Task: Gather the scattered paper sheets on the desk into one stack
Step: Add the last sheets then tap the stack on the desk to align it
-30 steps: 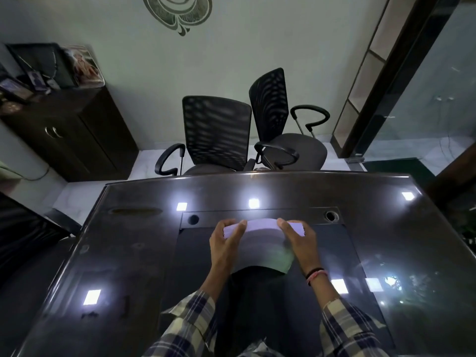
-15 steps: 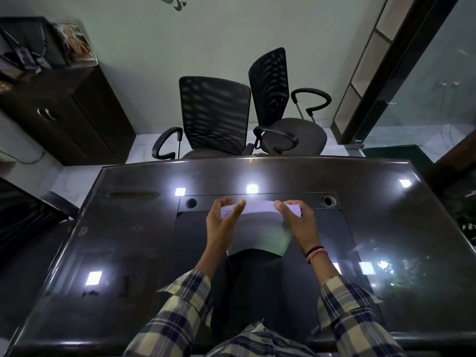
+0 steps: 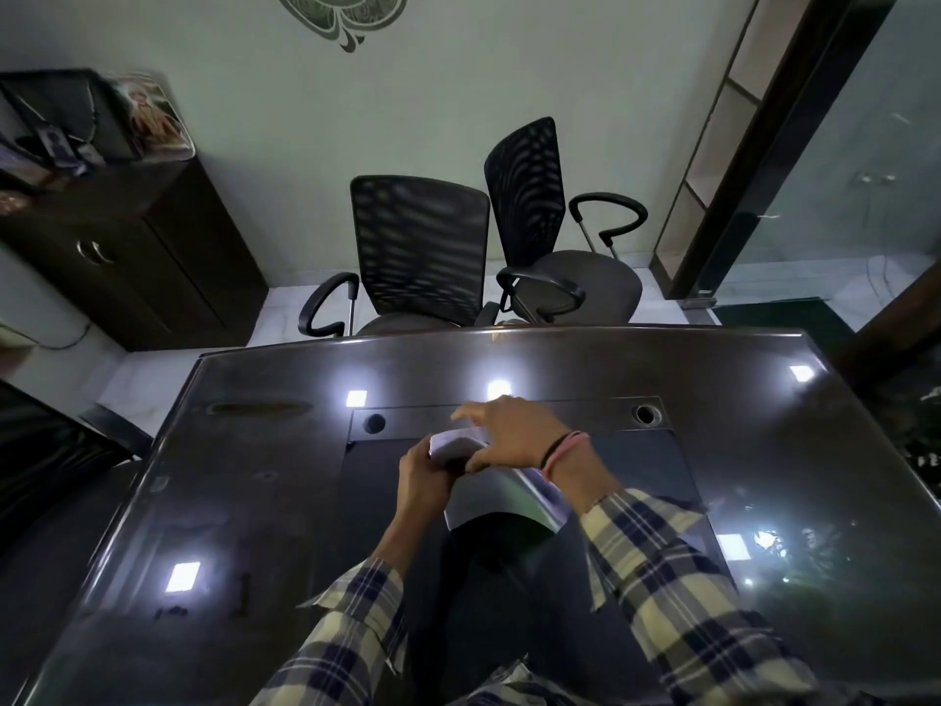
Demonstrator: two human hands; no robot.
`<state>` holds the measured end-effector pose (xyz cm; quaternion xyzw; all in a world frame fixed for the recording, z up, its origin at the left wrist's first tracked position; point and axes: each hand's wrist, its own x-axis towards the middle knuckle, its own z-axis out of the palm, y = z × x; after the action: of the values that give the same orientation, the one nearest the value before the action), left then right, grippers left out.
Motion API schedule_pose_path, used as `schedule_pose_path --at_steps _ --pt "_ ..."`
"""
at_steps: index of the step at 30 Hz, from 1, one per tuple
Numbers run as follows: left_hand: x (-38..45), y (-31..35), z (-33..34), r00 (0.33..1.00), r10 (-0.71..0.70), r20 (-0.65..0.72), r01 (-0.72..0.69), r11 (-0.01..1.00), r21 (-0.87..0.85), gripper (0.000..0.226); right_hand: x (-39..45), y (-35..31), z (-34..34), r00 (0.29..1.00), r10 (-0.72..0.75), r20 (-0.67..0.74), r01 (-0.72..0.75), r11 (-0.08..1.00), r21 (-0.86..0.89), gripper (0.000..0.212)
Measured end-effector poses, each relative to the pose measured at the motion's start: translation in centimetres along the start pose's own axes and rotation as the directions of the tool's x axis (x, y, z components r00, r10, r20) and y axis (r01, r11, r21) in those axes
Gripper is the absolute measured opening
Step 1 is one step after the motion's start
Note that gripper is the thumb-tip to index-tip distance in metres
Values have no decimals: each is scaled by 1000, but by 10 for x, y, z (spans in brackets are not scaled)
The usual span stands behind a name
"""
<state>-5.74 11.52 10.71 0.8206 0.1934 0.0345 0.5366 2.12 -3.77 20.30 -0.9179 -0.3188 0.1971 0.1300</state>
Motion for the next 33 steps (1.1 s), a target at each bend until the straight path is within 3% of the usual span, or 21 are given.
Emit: schedule_pose_path --at_steps 2,5,8,10,12,15,17,23,28,33 --pt "-1 0 1 1000 2 -21 -3 1000 -2 26 12 -12 6 999 -33 -8 32 990 -137 37" --pt "-2 -7 0 999 -26 23 26 1000 -1 27 16 -15 15 993 -89 -73 76 983 -168 26" --pt "-6 -28 -3 993 -64 102 52 992 119 19 10 5 13 978 -124 -169 118 992 -43 21" --pt "-7 -48 -10 991 -93 99 72 977 199 24 3 27 4 956 -126 -266 172 972 159 23" --pt "-7 -58 -23 990 -118 71 95 958 271 24 -12 48 -4 945 -61 -321 193 897 397 40" --pt "-1 -55 -48 993 -80 84 45 931 362 35 -34 78 3 943 65 -326 163 764 625 24" --pt "5 -43 -57 995 -46 93 0 896 443 30 -41 95 21 924 191 -331 100 715 692 17" --pt "2 2 -40 984 150 -91 -69 807 586 16 -63 110 80 811 490 -319 40 497 867 21" --pt "-7 10 -11 981 156 -117 -64 825 562 6 -73 97 131 733 587 -344 42 466 884 13" --pt "-17 -2 7 988 124 -89 -55 834 550 1 -74 93 166 727 607 -322 -20 487 873 22"
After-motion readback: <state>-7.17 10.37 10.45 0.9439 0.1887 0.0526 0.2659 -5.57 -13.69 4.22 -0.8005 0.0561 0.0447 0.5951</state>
